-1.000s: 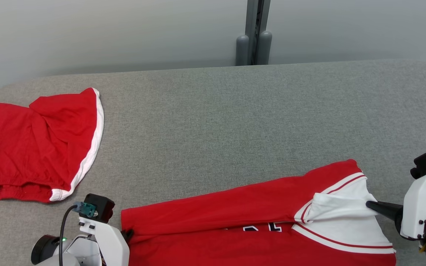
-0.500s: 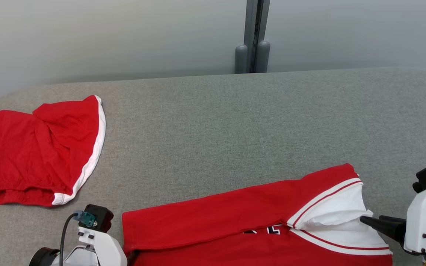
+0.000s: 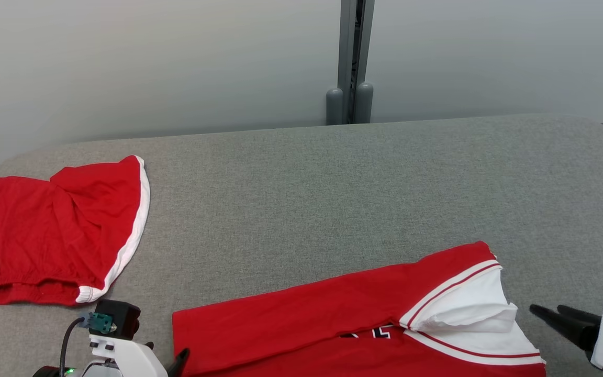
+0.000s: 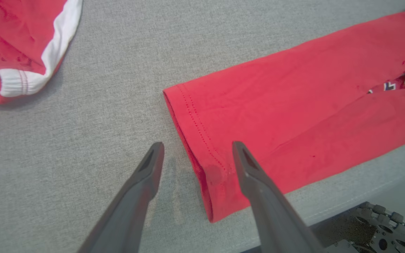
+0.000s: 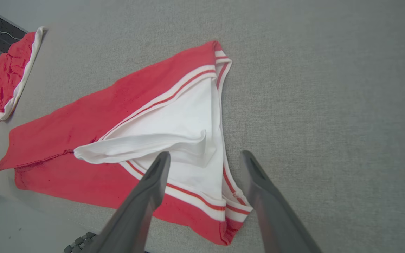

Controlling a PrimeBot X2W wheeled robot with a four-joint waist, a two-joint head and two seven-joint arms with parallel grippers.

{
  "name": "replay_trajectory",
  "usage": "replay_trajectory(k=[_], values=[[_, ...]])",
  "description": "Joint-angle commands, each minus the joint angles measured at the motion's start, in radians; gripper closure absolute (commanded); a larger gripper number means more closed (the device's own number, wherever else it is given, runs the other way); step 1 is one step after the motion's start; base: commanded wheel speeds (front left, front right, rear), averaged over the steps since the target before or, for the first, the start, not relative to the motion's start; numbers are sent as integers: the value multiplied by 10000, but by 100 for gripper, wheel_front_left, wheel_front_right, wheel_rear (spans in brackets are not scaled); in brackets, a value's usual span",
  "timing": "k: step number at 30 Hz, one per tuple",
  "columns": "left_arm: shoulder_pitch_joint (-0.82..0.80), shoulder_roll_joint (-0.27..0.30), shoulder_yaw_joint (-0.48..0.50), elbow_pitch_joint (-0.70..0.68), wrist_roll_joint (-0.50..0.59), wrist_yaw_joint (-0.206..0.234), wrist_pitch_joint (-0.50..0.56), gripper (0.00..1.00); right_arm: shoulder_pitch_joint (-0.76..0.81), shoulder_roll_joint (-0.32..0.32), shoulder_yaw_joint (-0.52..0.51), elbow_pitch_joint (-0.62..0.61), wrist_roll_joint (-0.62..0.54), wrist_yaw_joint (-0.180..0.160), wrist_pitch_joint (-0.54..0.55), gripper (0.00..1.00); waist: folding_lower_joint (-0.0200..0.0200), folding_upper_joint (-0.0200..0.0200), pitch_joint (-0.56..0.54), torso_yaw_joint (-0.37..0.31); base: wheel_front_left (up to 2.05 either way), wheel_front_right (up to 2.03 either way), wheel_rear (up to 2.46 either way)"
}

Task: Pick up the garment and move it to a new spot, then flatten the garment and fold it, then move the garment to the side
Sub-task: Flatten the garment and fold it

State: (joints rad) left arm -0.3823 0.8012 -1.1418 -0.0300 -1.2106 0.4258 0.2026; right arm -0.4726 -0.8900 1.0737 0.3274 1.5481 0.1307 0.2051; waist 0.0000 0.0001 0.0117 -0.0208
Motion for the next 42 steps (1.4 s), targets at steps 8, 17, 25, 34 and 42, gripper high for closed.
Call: replay_trajectory(k=[8, 17, 25, 34, 42], values=[[460, -102, 456, -424, -30, 546, -912, 0, 303, 391, -480, 886, -229, 3, -1348, 0, 0, -1, -46, -18, 0, 0, 0], [465, -338, 621, -473, -91, 599, -1244, 0, -478, 1668, -866, 2429, 77, 3, -1541, 0, 0, -1, 209, 93, 0, 0, 0], [239, -592, 541, -274, -62, 336, -1134, 0, -1107, 2922, -637, 4260, 37, 3, -846, 0, 0, -1, 363, 496, 0, 0, 0], [242, -672, 552, -131, -94, 240, -1184, 0, -1170, 3576, -55, 5581, 75, 3, 850, 0, 0, -1, 447, 707, 0, 0, 0], [218, -713, 565, -72, -102, 213, -1191, 0, -1148, 3987, 133, 5757, 46, 2, 1426, 0, 0, -1, 494, 703, 0, 0, 0]])
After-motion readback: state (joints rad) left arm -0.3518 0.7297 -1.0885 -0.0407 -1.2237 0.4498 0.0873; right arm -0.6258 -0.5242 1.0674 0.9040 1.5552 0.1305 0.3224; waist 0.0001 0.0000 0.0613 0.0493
